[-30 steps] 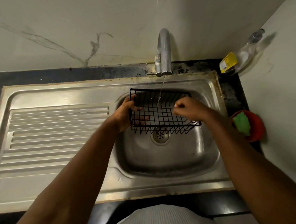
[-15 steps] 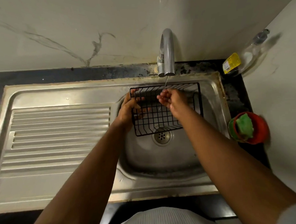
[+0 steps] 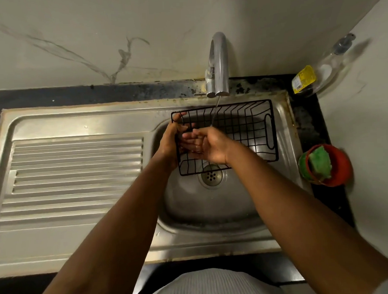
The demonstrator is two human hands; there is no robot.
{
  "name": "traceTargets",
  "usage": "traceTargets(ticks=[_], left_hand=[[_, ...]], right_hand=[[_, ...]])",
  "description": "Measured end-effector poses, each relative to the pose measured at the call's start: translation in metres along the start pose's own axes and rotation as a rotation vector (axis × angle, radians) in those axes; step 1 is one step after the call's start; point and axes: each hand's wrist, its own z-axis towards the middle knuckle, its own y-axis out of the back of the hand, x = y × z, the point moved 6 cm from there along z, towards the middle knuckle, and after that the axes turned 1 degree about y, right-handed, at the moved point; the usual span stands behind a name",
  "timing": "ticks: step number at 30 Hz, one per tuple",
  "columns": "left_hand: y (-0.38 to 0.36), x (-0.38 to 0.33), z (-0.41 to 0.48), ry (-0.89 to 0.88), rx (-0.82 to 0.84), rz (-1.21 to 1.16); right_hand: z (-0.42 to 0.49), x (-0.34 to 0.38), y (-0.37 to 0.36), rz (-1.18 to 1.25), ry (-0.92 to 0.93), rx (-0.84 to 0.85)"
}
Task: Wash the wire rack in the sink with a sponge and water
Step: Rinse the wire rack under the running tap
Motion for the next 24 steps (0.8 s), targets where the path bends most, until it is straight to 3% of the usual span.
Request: traceTargets(ticks=[3, 5, 8, 11, 13, 15, 20, 24], left_hand=[[0.002, 0.002, -0.001, -0.011, 0.01, -0.035], [0.003, 0.002, 0.001, -0.031, 0.015, -0.038], [0.009, -0.002, 0.006, -0.028, -0.06, -0.036], [0.008, -0.003, 0.009, -0.011, -0.087, -0.005], [0.004, -0.004, 0.007, 0.003, -0.103, 0.001], [0.0, -0.002, 0.005, 0.031, -0.115, -0.014], [-0.004, 0.009, 0.003, 0.049, -0.088, -0.035], [0.013, 0.011, 0.003, 0.07, -0.131, 0.016]], right_hand=[[-0.016, 0.008, 0.032, -0.292, -0.167, 0.01], [-0.028, 0.021, 0.058, -0.366, -0.144, -0.1], [-0.038, 0.045, 0.09, -0.057, 0.126, -0.353], [-0.038, 0.047, 0.098, 0.319, 0.35, -0.464], [-0.035, 0.044, 0.092, 0.565, 0.463, -0.452], [-0.028, 0.043, 0.074, 0.709, 0.498, -0.329], [0.002, 0.009, 0.0, 0.159, 0.108, -0.072], [-0.006, 0.002, 0.026, -0.38, -0.111, -0.024]])
